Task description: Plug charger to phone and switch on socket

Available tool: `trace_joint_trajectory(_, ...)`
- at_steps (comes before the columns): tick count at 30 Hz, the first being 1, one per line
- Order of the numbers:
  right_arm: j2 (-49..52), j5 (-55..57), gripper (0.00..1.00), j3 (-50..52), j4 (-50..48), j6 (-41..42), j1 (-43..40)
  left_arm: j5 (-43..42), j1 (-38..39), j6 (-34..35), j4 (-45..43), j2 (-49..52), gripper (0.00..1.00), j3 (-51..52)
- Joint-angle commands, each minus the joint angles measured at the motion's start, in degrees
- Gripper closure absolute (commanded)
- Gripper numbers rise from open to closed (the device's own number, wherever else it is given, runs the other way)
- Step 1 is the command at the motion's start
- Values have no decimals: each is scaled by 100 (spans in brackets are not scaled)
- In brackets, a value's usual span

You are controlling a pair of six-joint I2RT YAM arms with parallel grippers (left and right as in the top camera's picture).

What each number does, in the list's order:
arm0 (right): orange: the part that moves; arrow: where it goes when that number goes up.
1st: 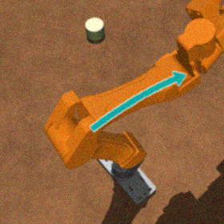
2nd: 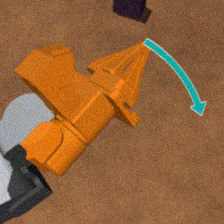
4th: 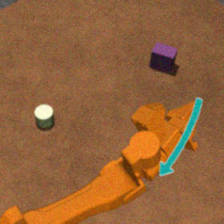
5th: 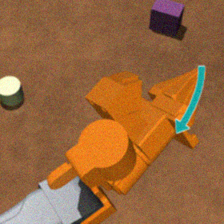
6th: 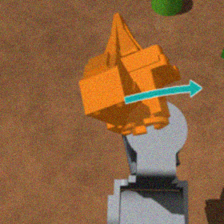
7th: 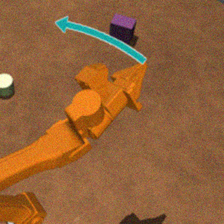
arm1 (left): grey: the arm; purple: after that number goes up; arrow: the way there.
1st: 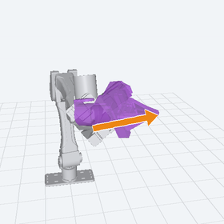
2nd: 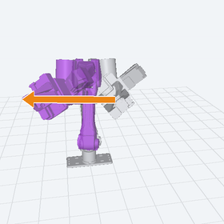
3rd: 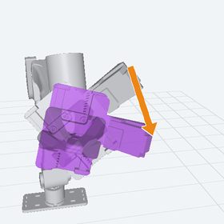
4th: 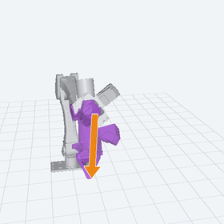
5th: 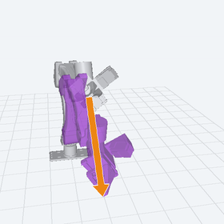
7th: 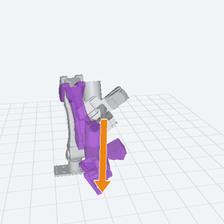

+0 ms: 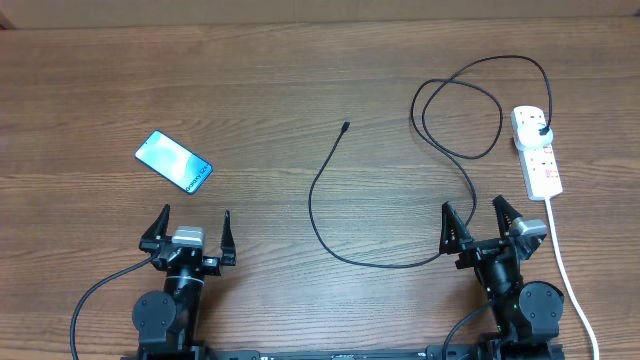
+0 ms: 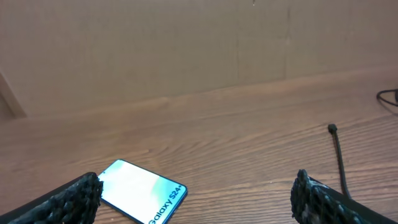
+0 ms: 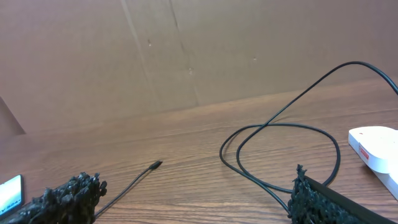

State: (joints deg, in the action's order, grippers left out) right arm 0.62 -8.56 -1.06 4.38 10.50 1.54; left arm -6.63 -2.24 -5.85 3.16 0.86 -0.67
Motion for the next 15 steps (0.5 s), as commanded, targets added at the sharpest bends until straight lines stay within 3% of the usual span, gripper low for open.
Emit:
trace_joint_trajectory(1, -46, 55, 0, 61, -24, -11, -28, -46, 35, 225, -44, -61, 1, 35)
trace_joint_trajectory(15, -46, 55, 0, 61, -24, -11, -28, -46, 35, 680, 26, -61, 0, -271)
